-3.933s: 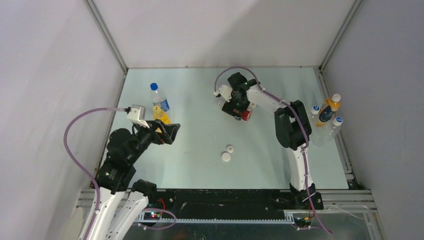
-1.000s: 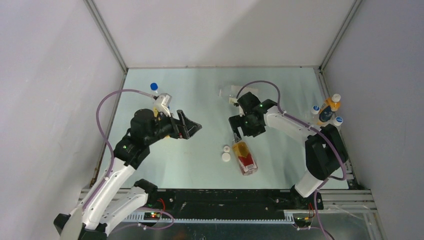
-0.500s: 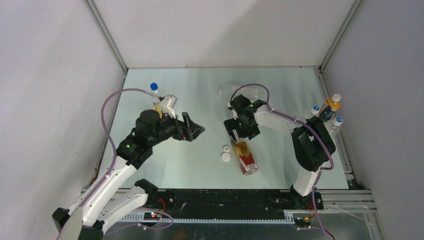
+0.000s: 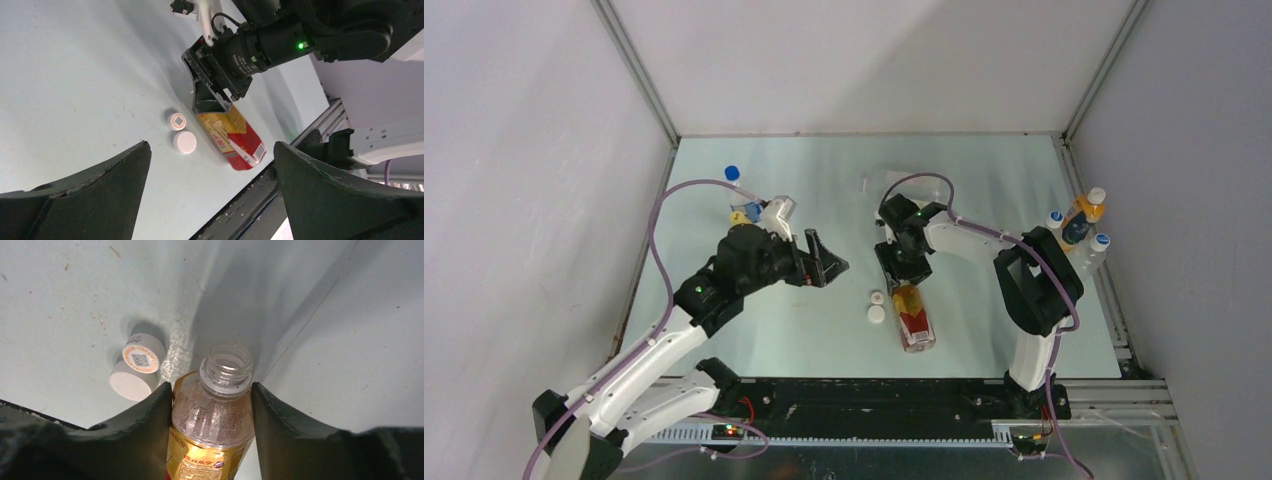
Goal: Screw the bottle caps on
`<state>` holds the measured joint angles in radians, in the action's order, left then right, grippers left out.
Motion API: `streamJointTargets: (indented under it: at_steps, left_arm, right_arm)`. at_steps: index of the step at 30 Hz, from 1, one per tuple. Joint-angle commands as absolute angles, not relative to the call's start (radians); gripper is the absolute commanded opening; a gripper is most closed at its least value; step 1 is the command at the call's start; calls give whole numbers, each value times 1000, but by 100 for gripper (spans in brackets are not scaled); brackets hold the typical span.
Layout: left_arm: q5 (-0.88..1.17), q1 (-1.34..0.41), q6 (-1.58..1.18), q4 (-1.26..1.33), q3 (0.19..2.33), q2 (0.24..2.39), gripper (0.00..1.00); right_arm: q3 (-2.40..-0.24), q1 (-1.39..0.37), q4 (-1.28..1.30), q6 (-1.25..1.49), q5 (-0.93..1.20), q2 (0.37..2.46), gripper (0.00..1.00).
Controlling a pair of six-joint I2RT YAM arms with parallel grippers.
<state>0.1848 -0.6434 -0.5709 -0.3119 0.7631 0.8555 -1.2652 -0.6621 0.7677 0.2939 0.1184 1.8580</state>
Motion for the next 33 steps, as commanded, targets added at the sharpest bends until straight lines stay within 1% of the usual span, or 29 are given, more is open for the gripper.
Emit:
streamJointTargets:
  at_steps: [1, 2, 6, 10, 20, 27, 30, 33]
  left_arm:
    - [182, -653, -671, -197, 746, 848, 100]
    - [187, -653, -676, -192, 743, 850, 100]
    - [215, -668, -688, -165, 742, 875, 100]
    - [186, -721, -673, -157, 757, 911, 100]
    - [78, -876, -651, -52, 809, 1017, 100]
    - [55, -944, -640, 13, 847, 1098, 100]
    - [65, -968, -626, 54, 857, 1123, 99]
    - [53, -1005, -588, 35, 889, 1160, 97]
  right_arm:
    - [-1302, -660, 753, 299, 152, 1832, 45]
    - [-1301, -656, 751, 300, 154, 1808, 39]
    - [-1301, -652, 737, 308, 145, 1701, 36]
    - [-1284, -656, 686, 341, 81, 1556, 36]
    - [-1101, -740, 412, 445, -73, 1194, 36]
    - [-989, -797, 295, 528, -187, 1045, 36]
    - [-947, -806, 249, 563, -195, 985, 36]
    - [-917, -812, 228, 578, -192, 949, 36]
